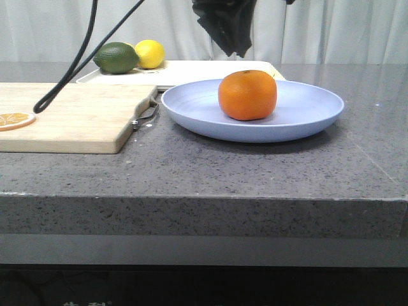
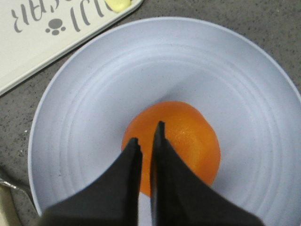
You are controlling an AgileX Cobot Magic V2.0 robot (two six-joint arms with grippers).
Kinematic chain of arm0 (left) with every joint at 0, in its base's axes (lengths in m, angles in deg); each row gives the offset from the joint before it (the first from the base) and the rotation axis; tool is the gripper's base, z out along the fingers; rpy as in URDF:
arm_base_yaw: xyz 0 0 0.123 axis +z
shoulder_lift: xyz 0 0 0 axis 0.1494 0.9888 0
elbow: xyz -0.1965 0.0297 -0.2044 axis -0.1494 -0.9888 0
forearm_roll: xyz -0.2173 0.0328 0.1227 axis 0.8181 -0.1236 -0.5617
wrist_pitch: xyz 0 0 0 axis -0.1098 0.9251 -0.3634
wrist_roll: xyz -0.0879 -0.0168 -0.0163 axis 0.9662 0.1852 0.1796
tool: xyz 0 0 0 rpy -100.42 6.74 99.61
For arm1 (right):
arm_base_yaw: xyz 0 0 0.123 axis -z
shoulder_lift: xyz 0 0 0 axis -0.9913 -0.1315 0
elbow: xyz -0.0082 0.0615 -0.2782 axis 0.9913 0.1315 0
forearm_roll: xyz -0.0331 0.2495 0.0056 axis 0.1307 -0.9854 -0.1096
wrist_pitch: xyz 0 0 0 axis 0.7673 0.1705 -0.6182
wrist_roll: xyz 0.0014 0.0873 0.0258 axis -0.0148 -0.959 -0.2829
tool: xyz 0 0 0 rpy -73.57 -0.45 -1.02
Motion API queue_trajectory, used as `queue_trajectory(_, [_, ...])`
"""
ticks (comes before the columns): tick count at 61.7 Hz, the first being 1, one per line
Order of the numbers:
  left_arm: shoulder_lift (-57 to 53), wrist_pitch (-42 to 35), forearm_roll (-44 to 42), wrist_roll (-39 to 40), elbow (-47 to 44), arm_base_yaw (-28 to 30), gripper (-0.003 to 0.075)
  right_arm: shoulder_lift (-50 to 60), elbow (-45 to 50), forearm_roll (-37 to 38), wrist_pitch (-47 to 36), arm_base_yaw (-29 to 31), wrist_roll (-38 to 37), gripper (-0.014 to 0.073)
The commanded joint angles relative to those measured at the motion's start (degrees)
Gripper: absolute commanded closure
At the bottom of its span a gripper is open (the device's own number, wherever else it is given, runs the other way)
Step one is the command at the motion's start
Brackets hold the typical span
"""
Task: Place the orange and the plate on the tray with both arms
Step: 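Open the left gripper to release the orange onto the plate, withdraw, then lower the right gripper to the rim of the blue plate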
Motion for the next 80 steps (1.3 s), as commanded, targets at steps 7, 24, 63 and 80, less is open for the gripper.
queue_trajectory(7, [-3.9, 5.8, -2.6, -0.1, 3.5, -0.4, 0.0738, -0.2, -1.9, 0.0, -4.9, 0.3, 0.6, -0.0058])
queue_trajectory(24, [-5.8, 14.8, -5.6, -0.1, 5.4, -0.3, 0.0738, -0.2, -1.9, 0.0, -4.2, 0.3, 0.6, -0.0058])
queue_trajectory(63, [-31.9, 5.8, -4.9, 4.4, -33.1, 23.3, 0.0738, -0.2, -1.8, 0.0, -3.6, 0.3, 0.6, -0.0058])
queue_trajectory(80, [-46.4, -2.4, -2.4, 5.0, -49.9, 35.5, 0.0738, -0.2, -1.8, 0.0, -3.6, 0.3, 0.6, -0.0058])
